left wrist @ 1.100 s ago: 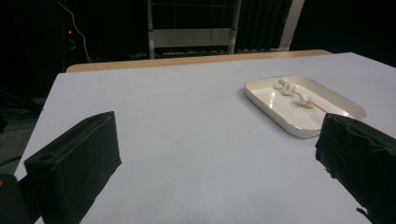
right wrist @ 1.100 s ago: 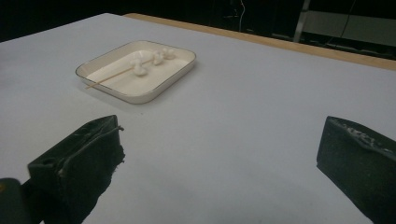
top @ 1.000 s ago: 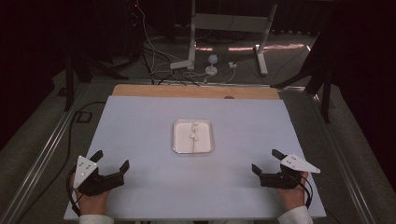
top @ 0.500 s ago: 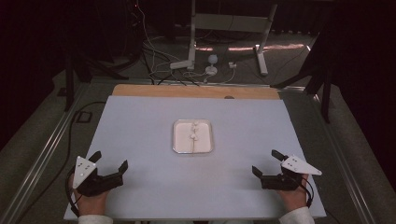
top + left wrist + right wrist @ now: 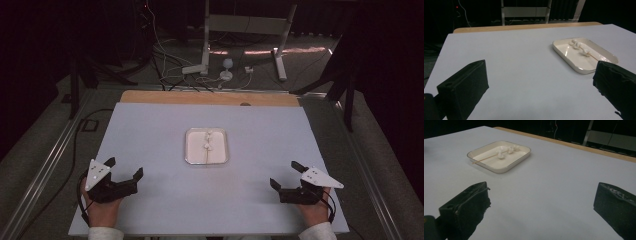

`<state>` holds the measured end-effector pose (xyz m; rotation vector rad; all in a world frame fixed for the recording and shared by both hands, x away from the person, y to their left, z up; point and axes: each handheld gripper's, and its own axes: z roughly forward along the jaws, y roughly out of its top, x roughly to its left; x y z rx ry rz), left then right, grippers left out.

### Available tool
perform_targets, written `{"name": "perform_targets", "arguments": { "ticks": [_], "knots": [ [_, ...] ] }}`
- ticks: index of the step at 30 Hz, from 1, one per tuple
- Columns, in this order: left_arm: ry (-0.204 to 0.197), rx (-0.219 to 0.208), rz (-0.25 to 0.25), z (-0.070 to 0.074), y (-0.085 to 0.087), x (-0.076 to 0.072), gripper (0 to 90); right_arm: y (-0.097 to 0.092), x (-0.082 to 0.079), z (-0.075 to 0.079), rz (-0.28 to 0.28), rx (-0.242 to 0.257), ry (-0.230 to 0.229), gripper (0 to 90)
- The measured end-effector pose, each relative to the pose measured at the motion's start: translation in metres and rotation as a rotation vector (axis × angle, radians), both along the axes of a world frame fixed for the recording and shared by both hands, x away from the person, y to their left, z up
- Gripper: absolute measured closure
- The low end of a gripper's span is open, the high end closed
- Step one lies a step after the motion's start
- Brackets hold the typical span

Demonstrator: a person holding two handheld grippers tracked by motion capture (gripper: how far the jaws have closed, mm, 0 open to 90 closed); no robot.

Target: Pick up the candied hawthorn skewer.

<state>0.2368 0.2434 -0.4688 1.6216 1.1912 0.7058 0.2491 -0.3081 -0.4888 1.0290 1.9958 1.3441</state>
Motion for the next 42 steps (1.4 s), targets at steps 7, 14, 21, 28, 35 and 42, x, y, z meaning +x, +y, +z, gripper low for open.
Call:
{"name": "perform_targets", "arguments": {
  "ticks": [7, 14, 21, 28, 35, 42],
  "knots": [
    [-0.005, 0.003, -0.022, 0.011, -0.017, 0.015, 0.4, -0.003, 0.001, 0.0, -0.016, 0.007, 0.001, 0.0],
    [0.0, 0.015, -0.063, 0.017, -0.041, 0.032, 0.4, -0.002, 0.001, -0.001, -0.017, -0.001, 0.003, 0.0],
    [0.004, 0.029, -0.097, 0.019, -0.064, 0.048, 0.4, -0.001, 0.002, -0.002, -0.015, -0.008, 0.007, 0.0],
    [0.023, 0.034, -0.126, 0.014, -0.087, 0.065, 0.4, -0.001, 0.002, -0.002, -0.018, -0.01, 0.009, 0.0],
    [0.027, 0.042, -0.14, 0.01, -0.11, 0.078, 0.4, -0.001, 0.002, -0.002, -0.023, -0.015, 0.017, 0.0],
    [0.055, 0.073, -0.158, 0.0, -0.132, 0.091, 0.4, -0.001, 0.003, -0.002, -0.023, -0.017, 0.019, 0.0]
  ]
}}
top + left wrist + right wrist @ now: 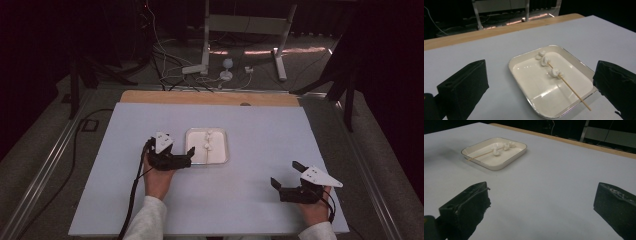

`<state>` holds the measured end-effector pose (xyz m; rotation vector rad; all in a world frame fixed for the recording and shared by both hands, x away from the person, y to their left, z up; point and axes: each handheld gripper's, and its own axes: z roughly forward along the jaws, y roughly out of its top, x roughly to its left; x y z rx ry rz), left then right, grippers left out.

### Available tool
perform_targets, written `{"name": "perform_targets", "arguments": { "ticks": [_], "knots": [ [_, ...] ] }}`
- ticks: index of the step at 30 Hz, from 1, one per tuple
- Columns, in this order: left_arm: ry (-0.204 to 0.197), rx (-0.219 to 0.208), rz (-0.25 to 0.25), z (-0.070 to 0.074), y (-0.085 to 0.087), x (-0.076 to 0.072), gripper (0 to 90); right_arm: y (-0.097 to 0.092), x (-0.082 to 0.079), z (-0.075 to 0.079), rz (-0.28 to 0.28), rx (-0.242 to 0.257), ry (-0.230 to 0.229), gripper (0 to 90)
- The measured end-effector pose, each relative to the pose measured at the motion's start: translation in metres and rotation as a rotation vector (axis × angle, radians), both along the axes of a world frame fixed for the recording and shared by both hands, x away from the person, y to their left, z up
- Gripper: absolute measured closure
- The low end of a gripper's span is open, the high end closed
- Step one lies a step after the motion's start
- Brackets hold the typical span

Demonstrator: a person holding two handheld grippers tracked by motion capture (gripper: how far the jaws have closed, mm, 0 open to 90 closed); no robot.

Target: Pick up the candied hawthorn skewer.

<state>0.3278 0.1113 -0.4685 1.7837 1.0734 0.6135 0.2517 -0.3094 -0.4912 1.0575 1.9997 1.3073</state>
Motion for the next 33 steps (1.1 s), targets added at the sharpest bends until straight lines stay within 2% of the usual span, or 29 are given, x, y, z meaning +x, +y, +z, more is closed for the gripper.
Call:
{"name": "perform_targets", "arguments": {
  "ticks": [4, 5, 14, 16, 20, 26, 28, 32, 33],
  "knots": [
    [0.012, 0.011, -0.005, -0.005, -0.008, 0.005, 0.4, 0.0, 0.0, 0.0, 0.001, -0.004, 0.0, 0.0],
    [0.026, 0.02, -0.009, -0.008, -0.014, 0.008, 0.4, 0.0, 0.0, 0.0, 0.002, -0.005, 0.0, 0.0],
    [0.071, 0.042, -0.035, -0.021, -0.035, 0.017, 0.4, 0.001, 0.0, -0.001, 0.008, -0.006, 0.001, 0.0],
    [0.107, 0.055, -0.04, -0.024, -0.039, 0.02, 1.4, 0.001, 0.0, -0.001, 0.009, -0.006, 0.001, 0.0],
    [0.173, 0.055, -0.043, -0.032, -0.047, 0.025, 2.6, 0.001, 0.0, -0.001, 0.011, -0.006, 0.003, 0.0],
    [0.251, 0.12, -0.031, -0.043, -0.06, 0.03, 3.3, 0.001, 0.001, -0.001, 0.011, -0.01, 0.007, 0.0],
    [0.267, 0.15, -0.02, -0.045, -0.062, 0.031, 8.0, 0.001, 0.001, -0.001, 0.01, -0.01, 0.007, 0.0],
    [0.294, 0.201, -0.02, -0.048, -0.062, 0.032, 27.8, 0.001, 0.001, -0.001, 0.01, -0.01, 0.007, 0.0],
    [0.307, 0.208, -0.033, -0.048, -0.061, 0.032, 37.0, 0.001, 0.001, -0.002, 0.01, -0.01, 0.007, 0.0]
  ]
}}
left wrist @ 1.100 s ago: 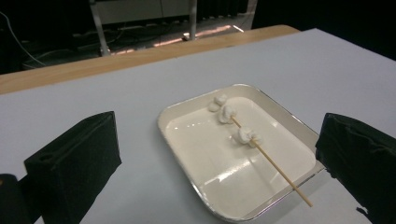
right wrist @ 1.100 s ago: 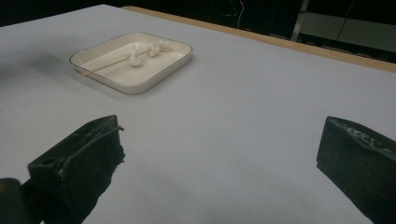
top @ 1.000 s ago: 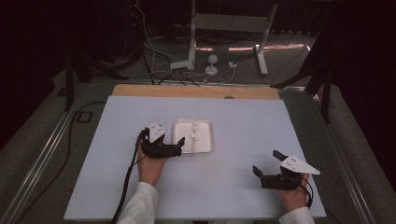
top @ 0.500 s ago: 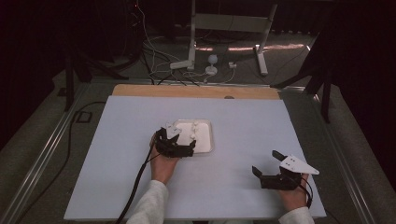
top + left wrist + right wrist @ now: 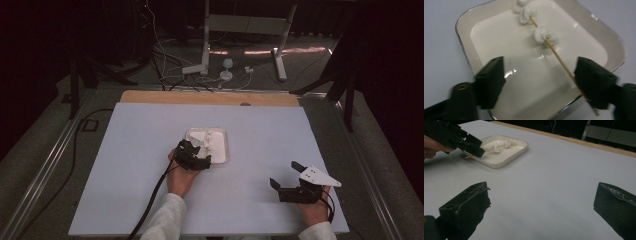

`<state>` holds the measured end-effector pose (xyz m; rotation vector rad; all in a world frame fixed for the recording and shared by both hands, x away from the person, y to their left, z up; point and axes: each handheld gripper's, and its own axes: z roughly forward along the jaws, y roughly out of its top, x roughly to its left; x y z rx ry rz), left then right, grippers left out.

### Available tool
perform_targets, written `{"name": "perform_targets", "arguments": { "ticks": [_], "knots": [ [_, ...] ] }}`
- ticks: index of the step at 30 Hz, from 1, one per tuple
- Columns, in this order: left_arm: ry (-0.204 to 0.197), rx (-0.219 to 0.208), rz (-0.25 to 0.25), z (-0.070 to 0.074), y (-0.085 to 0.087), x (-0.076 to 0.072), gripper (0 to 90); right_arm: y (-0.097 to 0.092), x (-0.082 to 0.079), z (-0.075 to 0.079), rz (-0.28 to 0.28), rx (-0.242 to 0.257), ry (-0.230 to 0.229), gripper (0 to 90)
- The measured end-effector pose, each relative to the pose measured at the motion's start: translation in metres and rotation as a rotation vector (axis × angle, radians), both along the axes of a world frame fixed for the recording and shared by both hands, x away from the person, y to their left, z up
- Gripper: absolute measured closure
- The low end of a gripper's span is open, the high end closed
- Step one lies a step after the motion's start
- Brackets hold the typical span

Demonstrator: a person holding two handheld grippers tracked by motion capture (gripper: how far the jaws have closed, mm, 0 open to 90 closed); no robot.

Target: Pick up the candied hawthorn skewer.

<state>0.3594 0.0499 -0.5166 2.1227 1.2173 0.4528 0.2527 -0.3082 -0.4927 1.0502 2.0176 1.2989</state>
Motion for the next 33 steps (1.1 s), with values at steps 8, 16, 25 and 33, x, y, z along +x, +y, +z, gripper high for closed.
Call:
{"name": "perform_targets", "arguments": {
  "ticks": [8, 16, 25, 33],
  "knots": [
    [0.076, 0.015, 0.012, 0.007, 0.012, 0.004, 79.0, 0.0, 0.0, 0.0, 0.0, -0.001, 0.001, 0.0],
    [0.107, -0.046, 0.009, 0.008, 0.022, 0.006, 89.8, 0.0, 0.0, -0.001, 0.0, 0.0, 0.001, 0.0],
    [0.053, -0.085, -0.02, 0.019, 0.034, -0.007, 89.9, -0.001, 0.0, -0.001, -0.005, -0.001, 0.001, 0.0],
    [0.021, -0.133, -0.032, 0.027, 0.052, -0.02, 89.9, 0.0, 0.001, -0.002, -0.009, -0.006, 0.004, 0.0]
  ]
}}
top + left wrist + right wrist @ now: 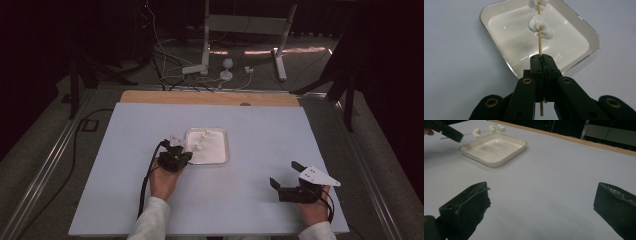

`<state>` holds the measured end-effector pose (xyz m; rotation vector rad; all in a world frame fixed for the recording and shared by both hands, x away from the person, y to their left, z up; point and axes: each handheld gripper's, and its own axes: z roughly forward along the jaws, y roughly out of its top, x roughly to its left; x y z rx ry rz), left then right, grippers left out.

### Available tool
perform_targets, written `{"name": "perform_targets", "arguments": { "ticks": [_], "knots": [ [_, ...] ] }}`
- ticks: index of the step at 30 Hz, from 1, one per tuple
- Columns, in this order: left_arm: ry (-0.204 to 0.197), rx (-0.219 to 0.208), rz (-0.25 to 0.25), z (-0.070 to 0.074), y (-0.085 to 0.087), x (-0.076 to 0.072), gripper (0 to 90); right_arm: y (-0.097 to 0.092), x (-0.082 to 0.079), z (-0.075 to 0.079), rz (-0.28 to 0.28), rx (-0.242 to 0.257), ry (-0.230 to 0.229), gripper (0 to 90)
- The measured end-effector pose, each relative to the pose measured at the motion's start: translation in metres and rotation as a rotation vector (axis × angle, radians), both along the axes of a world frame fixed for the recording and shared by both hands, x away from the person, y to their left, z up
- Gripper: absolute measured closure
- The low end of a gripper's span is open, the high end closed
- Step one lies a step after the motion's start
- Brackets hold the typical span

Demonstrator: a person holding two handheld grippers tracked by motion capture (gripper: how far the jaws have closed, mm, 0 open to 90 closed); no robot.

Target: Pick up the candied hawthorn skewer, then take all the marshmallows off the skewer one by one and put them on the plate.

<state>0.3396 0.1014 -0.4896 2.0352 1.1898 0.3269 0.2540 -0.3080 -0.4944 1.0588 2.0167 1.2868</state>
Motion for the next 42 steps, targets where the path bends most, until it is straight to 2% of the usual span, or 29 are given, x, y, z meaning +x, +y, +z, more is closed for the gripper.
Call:
{"name": "perform_targets", "arguments": {
  "ticks": [4, 10, 17, 25, 29, 32, 38, 42],
  "knots": [
    [-0.015, -0.022, 0.005, 0.003, 0.013, -0.009, 89.9, 0.0, 0.0, 0.0, 0.0, -0.002, -0.002, 0.0],
    [-0.033, -0.021, 0.008, 0.005, 0.025, -0.02, 89.9, 0.001, 0.001, -0.001, -0.002, -0.002, -0.004, 0.0],
    [-0.042, -0.048, 0.01, 0.006, 0.039, -0.03, 89.8, 0.003, 0.002, -0.001, 0.001, -0.004, -0.01, 0.0],
    [-0.078, -0.038, -0.024, 0.009, 0.04, -0.036, 89.8, 0.003, 0.001, 0.0, 0.008, -0.007, -0.016, 0.0],
    [-0.096, -0.011, -0.044, 0.012, 0.038, -0.037, 89.8, 0.003, 0.001, 0.001, 0.01, 0.0, -0.023, 0.0],
    [-0.104, -0.024, -0.06, 0.014, 0.038, -0.039, 89.8, 0.006, 0.001, 0.003, 0.018, 0.017, -0.02, 0.0],
    [-0.115, -0.034, -0.078, 0.018, 0.038, -0.041, 89.8, 0.019, 0.006, 0.023, 0.051, 0.041, -0.065, 0.0],
    [-0.121, -0.033, -0.087, 0.02, 0.037, -0.043, 89.8, 0.033, 0.016, 0.041, 0.083, 0.032, -0.101, 0.0]
  ]
}}
